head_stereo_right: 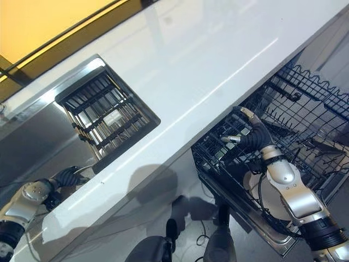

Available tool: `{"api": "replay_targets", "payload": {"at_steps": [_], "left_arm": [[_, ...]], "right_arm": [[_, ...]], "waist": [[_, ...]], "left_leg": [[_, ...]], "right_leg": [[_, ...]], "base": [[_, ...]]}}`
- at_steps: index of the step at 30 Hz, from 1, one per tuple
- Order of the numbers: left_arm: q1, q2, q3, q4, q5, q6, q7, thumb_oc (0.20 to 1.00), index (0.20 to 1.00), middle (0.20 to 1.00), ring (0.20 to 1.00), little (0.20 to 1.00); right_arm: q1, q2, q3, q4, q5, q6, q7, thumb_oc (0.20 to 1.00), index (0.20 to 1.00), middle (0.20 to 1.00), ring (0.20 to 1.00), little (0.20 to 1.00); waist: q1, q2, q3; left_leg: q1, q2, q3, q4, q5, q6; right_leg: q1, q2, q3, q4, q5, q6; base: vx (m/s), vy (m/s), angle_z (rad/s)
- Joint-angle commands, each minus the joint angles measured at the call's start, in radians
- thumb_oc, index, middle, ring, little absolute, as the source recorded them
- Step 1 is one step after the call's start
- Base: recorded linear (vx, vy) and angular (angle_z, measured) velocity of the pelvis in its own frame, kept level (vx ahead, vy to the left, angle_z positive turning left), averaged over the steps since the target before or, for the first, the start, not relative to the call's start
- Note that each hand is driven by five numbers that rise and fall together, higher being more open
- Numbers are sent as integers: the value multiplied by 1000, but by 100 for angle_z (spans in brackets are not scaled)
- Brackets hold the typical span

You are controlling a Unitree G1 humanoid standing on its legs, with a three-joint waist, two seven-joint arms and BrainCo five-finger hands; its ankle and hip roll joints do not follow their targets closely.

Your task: Pick up plates and place into dishwasher.

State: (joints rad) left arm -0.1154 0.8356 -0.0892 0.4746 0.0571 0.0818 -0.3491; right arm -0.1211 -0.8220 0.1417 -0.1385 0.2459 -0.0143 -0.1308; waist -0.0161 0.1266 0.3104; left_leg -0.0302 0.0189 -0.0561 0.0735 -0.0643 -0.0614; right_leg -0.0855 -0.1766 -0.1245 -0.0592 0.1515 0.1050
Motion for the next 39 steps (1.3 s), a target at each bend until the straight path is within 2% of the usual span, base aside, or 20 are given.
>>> {"api": "replay_targets", "payload": {"at_steps": [1,9,15,21,25,28,29,33,39], "left_arm": [[129,42,27,-40,32,-3,70,200,200,200,200,200],[235,19,176,-96,79,-49,213,200,200,200,200,200],[274,30,310,-144,95,-111,451,200,200,200,200,200],[314,2,467,-226,195,-171,677,200,200,200,200,200],[327,28,557,-240,226,-243,846,200,200,200,200,200],[357,30,628,-319,233,-281,903,200,200,200,200,200],[363,22,645,-361,246,-312,927,200,200,200,200,200],[354,6,653,-482,295,-373,989,200,200,200,200,200],[279,-2,604,-596,311,-464,1017,200,200,200,200,200]], "right_arm": [[-48,28,-90,-144,-30,-139,-22,1000,1000,1000,1000,1000],[22,71,-119,-151,-38,-156,-26,1000,1000,1000,1000,1000],[56,91,-143,-161,-41,-169,-42,1000,1000,1000,1000,1000],[96,127,-203,-165,-71,-178,-98,1000,1000,1000,1000,1000],[115,135,-252,-153,-72,-183,-134,1000,1000,1000,1000,1000],[142,144,-295,-159,-76,-190,-160,1000,1000,1000,1000,1000],[151,150,-313,-162,-75,-198,-185,1000,1000,1000,1000,1000],[154,157,-353,-168,-69,-247,-217,1000,1000,1000,1000,1000],[120,137,-357,-212,-74,-303,-170,1000,1000,1000,1000,1000]], "waist": [[94,-37,-116],[138,-53,-166],[151,-67,-189],[162,-91,-211],[157,-98,-228],[156,-103,-240],[157,-107,-244],[153,-117,-257],[143,-124,-273]], "left_leg": [[-45,33,-52,-44,94,-5],[-23,44,-83,-72,112,-17],[-10,49,-91,-87,120,-24],[0,54,-99,-101,126,-28],[11,56,-97,-108,125,-30],[16,57,-100,-111,124,-30],[18,57,-103,-112,123,-30],[25,60,-105,-114,121,-33],[37,63,-100,-120,118,-36]], "right_leg": [[49,-42,-6,137,-153,43],[92,-24,-36,124,-166,37],[112,-15,-48,110,-168,34],[130,-5,-59,98,-171,27],[137,1,-59,94,-174,22],[143,5,-56,90,-176,19],[145,8,-54,88,-175,18],[154,14,-53,77,-171,14],[163,21,-44,59,-161,13]], "base": [[25,-86,14],[17,-94,11],[1,-73,6],[-4,-90,5],[-12,-70,16],[-23,-68,5],[-32,-93,2],[-37,-83,4],[-42,-49,0]]}}
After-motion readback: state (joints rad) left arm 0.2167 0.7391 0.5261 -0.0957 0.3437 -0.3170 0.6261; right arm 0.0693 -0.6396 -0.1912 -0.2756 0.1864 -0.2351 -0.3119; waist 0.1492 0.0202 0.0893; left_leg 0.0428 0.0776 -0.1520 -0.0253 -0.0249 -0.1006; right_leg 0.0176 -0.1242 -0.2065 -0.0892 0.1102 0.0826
